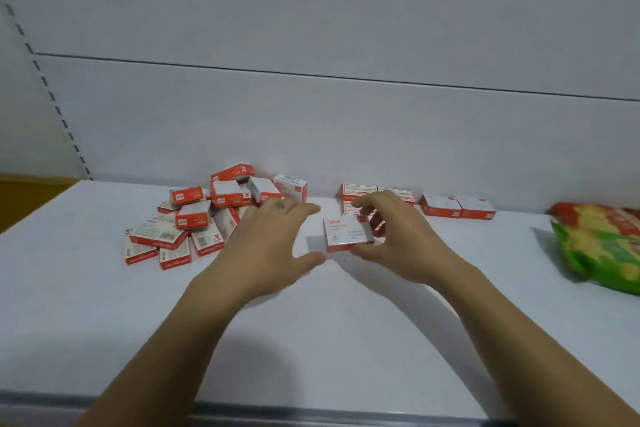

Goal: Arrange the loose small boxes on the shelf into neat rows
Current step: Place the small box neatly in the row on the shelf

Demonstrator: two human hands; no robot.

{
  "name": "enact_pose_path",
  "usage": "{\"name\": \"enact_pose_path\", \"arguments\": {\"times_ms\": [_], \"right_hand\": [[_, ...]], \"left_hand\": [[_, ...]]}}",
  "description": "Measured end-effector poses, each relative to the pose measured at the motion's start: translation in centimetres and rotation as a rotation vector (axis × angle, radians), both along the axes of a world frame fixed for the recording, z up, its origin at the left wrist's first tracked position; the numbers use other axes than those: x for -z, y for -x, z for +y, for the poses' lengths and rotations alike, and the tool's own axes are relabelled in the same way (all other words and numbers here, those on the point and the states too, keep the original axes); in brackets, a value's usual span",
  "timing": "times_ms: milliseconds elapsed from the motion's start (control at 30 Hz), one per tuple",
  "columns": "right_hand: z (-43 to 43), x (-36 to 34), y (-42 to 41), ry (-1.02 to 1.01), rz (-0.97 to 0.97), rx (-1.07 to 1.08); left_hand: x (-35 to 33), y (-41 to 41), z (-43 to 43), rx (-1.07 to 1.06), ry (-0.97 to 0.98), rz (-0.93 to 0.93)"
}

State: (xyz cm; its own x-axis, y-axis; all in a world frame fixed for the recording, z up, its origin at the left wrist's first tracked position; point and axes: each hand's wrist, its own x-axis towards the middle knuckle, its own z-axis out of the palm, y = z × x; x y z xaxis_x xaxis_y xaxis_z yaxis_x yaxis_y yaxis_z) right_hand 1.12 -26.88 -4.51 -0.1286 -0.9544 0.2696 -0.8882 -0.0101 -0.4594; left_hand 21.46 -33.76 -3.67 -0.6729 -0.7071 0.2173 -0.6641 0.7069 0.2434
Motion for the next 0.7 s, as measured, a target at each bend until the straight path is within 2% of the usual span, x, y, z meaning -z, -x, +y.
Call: {"name": "enact_pose_path", "arguments": {"times_ms": [333,700], "right_hand": [[5.8,-0.4,6.6,0.01,0.024,0.236],[5.7,0.4,15.2,-0.113,0.027,0.323]], "left_hand": [[0.2,8.2,1.4,0.251,0.066,0.024],[0.5,14.3,0.7,0.277,0.091,-0.026]]}}
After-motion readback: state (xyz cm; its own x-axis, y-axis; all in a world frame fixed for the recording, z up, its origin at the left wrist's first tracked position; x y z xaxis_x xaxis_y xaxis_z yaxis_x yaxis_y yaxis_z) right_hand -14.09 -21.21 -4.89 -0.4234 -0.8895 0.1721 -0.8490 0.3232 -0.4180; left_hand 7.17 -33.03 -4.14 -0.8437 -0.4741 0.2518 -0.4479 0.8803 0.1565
